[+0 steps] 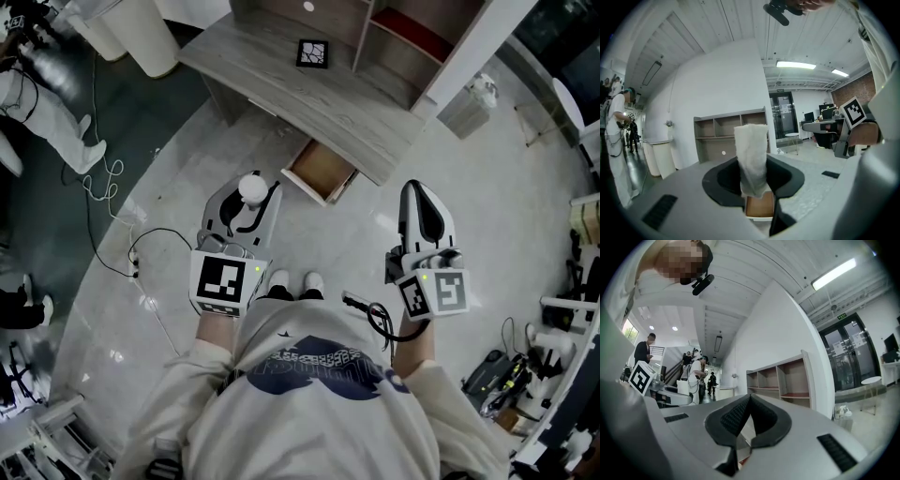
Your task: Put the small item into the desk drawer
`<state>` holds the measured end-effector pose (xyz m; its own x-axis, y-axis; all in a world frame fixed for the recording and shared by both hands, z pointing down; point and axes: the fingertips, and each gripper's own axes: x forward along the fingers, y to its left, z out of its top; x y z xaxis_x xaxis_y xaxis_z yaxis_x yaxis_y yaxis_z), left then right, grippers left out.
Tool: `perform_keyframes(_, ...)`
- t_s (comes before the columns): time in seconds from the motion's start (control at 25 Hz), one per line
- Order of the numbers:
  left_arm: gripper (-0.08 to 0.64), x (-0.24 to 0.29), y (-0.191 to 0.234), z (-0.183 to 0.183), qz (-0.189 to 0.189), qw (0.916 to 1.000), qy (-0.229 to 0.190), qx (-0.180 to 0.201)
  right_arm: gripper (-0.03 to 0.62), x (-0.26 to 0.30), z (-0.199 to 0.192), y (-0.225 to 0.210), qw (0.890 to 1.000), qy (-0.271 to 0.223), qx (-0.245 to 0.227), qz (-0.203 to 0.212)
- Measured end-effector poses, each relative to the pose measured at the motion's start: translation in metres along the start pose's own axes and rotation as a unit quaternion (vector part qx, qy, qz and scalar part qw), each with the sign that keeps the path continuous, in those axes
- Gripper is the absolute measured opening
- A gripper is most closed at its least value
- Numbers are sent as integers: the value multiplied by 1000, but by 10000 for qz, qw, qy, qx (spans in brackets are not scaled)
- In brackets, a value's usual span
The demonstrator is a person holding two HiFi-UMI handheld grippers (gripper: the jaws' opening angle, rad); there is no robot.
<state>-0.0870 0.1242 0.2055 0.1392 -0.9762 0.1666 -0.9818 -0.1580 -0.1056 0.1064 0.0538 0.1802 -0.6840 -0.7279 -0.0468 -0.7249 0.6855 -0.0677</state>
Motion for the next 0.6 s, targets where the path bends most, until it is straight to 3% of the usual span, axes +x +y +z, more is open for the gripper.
perform_keyframes(0.2,129,2,-9,0,16,10000,60,12,0,-11,-1,-17,9992,-43,390,78)
perform_keyframes(0.6,129,14,-18,-12,198,9991,355,75,15,-20,-14,-58,9976,80,678,78)
